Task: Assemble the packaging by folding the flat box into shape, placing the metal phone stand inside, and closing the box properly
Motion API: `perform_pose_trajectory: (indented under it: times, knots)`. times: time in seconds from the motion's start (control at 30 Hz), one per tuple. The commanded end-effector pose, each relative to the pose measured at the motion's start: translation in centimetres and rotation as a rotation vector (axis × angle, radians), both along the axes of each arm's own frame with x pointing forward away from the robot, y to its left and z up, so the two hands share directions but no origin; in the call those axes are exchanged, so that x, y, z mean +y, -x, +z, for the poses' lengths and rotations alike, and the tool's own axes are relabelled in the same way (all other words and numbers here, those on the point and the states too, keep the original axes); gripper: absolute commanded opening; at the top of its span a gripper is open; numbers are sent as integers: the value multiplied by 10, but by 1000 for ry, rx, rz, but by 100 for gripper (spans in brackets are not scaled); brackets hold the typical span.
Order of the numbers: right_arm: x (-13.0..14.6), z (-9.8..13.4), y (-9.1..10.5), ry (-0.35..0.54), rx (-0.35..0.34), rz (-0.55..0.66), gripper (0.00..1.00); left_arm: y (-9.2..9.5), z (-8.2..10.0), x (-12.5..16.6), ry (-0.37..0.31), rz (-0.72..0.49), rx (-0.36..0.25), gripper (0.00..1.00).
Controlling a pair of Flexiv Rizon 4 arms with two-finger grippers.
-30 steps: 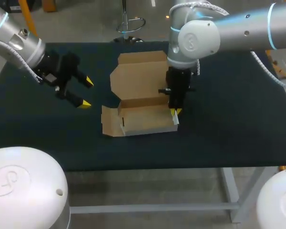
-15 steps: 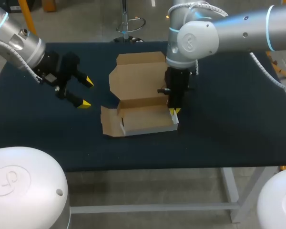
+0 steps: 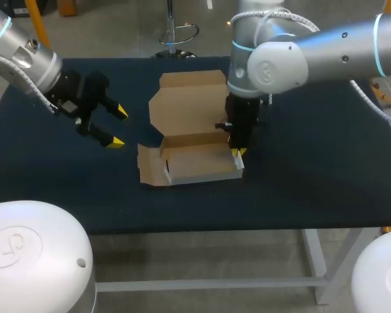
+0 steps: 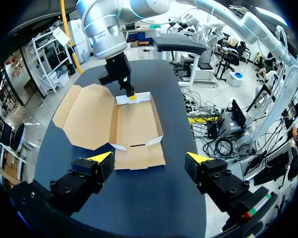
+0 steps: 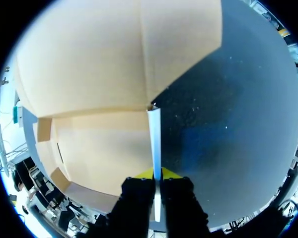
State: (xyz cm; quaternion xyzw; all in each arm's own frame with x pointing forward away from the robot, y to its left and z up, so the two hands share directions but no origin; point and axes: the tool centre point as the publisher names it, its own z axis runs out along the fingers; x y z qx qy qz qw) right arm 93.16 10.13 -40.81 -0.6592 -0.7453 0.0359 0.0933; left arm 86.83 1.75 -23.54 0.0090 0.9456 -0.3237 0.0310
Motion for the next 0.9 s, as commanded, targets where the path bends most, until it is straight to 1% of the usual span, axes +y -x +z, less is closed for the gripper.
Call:
perform_pose_trajectory:
  times: [0.03, 0.17, 0.33, 0.5, 0.57, 0.63, 0.77, 0.9]
  knots:
    - [0, -5, 5, -2, -45, -5, 7, 0, 0, 0, -3, 0, 1, 100]
    - [0, -6, 4, 5, -71, -11, 7, 0, 0, 0, -3, 0, 1, 100]
    - [2, -8, 4, 7, -108, -12, 13, 0, 0, 0, -3, 0, 1, 100]
    - [3, -11, 2, 12, -141, -15, 12, 0, 0, 0, -3, 0, 1, 100]
    - [3, -13, 2, 11, -147, -14, 13, 0, 0, 0, -3, 0, 1, 100]
    - [4, -14, 2, 14, -156, -17, 12, 0, 0, 0, -3, 0, 1, 100]
    - [4, -16, 1, 15, -179, -16, 13, 0, 0, 0, -3, 0, 1, 100]
    - [3, -19, 0, 14, -183, -17, 13, 0, 0, 0, -3, 0, 1, 100]
